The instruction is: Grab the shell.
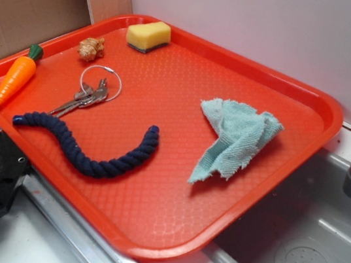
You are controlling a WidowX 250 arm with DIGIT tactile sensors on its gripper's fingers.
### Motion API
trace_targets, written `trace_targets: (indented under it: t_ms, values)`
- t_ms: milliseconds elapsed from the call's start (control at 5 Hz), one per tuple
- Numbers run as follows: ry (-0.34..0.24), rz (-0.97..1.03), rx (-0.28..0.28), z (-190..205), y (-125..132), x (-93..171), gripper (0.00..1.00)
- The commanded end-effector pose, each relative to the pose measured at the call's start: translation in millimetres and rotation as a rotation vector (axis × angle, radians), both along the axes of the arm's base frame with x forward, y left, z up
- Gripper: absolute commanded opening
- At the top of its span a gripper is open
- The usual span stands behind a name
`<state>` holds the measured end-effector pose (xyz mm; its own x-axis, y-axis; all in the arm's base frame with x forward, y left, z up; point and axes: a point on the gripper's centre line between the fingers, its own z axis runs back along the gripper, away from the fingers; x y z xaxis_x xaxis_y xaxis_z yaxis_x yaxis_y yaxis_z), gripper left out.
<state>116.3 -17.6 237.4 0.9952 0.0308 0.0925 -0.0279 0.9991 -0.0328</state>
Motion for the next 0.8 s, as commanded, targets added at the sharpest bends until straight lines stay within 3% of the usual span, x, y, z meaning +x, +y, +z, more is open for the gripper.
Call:
trace_targets:
  t_ms: [0,400,600]
  values:
    - [0.000,0.000,0.000,0,0,0,1.00]
    - [-0.018,0.321,-0.044,-17,18,29,1.00]
    - [-0.079,0.484,-0.058,-31,37,45,1.00]
